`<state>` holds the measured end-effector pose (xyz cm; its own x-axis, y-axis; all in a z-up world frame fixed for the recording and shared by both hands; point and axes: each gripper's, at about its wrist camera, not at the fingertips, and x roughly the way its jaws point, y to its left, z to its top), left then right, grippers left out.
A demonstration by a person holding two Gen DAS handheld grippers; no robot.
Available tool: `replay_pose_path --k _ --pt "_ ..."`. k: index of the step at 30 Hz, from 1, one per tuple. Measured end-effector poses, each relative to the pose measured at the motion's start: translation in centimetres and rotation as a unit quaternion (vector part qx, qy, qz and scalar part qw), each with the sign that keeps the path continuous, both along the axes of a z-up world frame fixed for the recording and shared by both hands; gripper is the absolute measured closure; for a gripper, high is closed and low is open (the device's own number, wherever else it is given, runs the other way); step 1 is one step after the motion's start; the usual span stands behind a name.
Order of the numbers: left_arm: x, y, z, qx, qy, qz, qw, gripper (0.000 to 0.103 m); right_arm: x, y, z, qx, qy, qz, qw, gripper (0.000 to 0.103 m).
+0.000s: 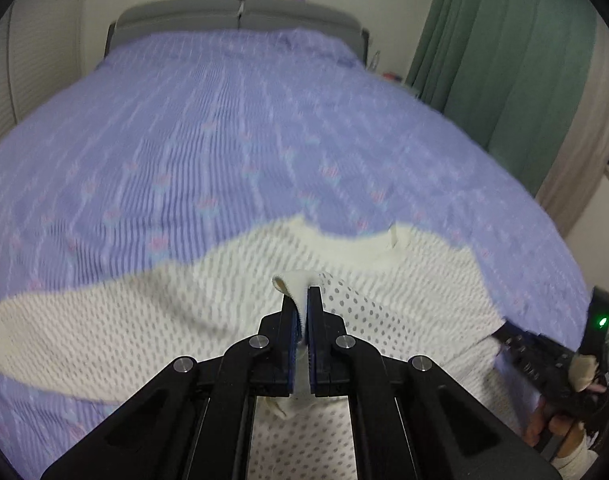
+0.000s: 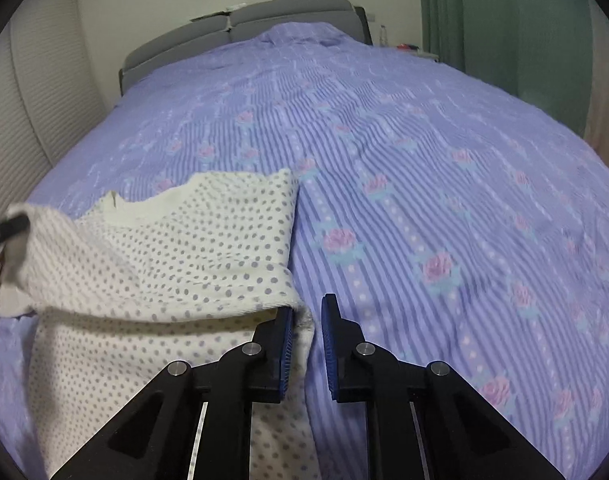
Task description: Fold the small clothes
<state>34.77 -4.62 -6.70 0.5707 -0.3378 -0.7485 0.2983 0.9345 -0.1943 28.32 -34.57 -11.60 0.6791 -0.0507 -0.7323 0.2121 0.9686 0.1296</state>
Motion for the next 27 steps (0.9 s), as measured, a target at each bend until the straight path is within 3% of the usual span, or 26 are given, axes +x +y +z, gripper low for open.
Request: replay_pose_path --k 6,13,15,17,18,20,21,27 --pt "0.2 1.4 -3.8 0.001 0.048 0.016 0.9987 0.096 0.1 -0.4 -1.0 0.029 0.018 -0.034 0.999 0.089" --pt "-0.1 1.0 -4.9 0.022 0.048 0.016 0.9985 0.096 -0.6 -0.2 -1.4 0.038 0.032 -0.062 0.997 0.088" --pt "-0.3 1.1 -4.9 0.029 0.049 0.022 0.9981 0.09 -0.9 -0.3 -1.3 0.042 0.034 -0.064 0.996 0.087" --pt "-0.6 1.2 -4.7 0.049 0.043 0.038 0.9972 0.07 -1.4 -0.4 -1.1 0.043 0.041 -0.067 0.996 0.087" --pt "-0.9 1.2 -4.4 0.057 0.038 0.045 0.9966 0.065 -1.5 -0.4 -1.0 0.04 0.045 -0.069 0.996 0.085" --pt "-2.0 2.2 -3.4 0.068 0.021 0.062 0.9955 0.051 -2.3 -0.3 -0.3 0.029 0.047 -0.079 0.995 0.07" --pt "-2.6 2.7 -3.0 0.069 0.015 0.066 0.9952 0.051 -3.1 -0.1 0.3 0.009 0.049 -0.094 0.994 0.064" --pt "-7.1 8.2 -1.0 0.065 -0.008 0.125 0.99 0.05 -5.2 2.3 3.4 -0.019 0.027 -0.057 0.998 0.061"
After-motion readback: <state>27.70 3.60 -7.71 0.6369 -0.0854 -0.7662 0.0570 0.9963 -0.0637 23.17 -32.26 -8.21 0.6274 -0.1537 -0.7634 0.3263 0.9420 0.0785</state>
